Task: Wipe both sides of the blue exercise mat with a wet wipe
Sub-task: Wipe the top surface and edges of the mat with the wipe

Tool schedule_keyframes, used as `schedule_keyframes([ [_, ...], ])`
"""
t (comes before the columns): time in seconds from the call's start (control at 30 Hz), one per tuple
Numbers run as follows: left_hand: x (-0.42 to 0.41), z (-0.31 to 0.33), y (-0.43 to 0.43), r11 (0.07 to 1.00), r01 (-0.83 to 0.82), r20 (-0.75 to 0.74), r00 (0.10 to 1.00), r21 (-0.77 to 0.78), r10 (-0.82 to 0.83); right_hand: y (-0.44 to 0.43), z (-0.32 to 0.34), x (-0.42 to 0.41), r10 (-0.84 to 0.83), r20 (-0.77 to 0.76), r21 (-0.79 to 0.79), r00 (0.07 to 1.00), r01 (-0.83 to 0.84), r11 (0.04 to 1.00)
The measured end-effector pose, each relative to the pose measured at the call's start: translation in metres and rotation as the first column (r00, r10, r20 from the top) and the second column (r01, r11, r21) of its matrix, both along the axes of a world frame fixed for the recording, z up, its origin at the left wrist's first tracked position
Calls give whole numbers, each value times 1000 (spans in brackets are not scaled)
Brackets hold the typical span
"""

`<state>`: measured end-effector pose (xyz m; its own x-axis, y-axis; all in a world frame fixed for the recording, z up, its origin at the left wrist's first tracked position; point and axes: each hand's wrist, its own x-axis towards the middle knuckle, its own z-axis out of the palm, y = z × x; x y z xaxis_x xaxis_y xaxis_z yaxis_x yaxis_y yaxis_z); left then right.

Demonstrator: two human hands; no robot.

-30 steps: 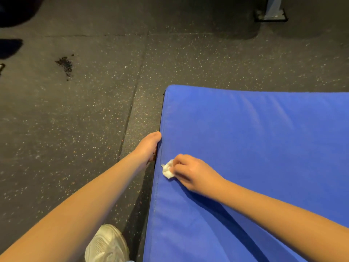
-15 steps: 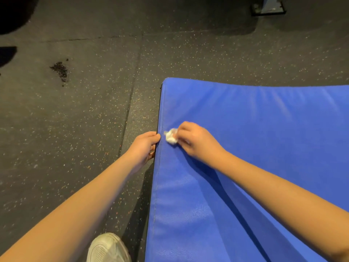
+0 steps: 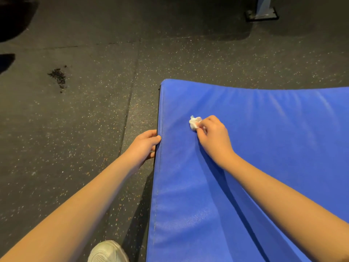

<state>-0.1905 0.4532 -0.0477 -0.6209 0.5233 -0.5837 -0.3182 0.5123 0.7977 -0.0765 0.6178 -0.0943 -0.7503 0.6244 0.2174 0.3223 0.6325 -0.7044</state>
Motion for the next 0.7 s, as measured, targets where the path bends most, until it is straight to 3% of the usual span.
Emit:
schedule_keyframes([
  [0.1, -6, 8, 9, 999, 46, -11, 999, 1, -46, -21, 2, 16, 127, -71, 26, 989, -125, 992],
  [0.2, -12, 12, 18, 996, 80, -66, 994, -47, -83, -14, -2, 32, 246, 1, 75, 969, -246, 966],
  [0.37, -17, 10, 25, 997, 46, -31, 998, -68, -48, 17, -6, 22, -98, 82, -28, 992, 100, 995],
  [0.43, -22, 13, 30, 996, 19, -37, 999, -85, -22, 0, -3, 22, -55, -21, 21, 998, 56, 998],
  [0.5, -26, 20, 38, 998, 20, -67, 997, -66, -24, -17, 1, 30, 101, -81, 33, 992, -99, 995],
  [0.6, -26, 25, 49, 999, 39, -112, 993, -21, -41, -6, 4, 34, 240, -12, 90, 971, -238, 967],
  [0.7, -23, 27, 51, 1000, 6, -76, 997, 15, -5, 35, 8, 9, 23, 27, 16, 999, -24, 1000],
])
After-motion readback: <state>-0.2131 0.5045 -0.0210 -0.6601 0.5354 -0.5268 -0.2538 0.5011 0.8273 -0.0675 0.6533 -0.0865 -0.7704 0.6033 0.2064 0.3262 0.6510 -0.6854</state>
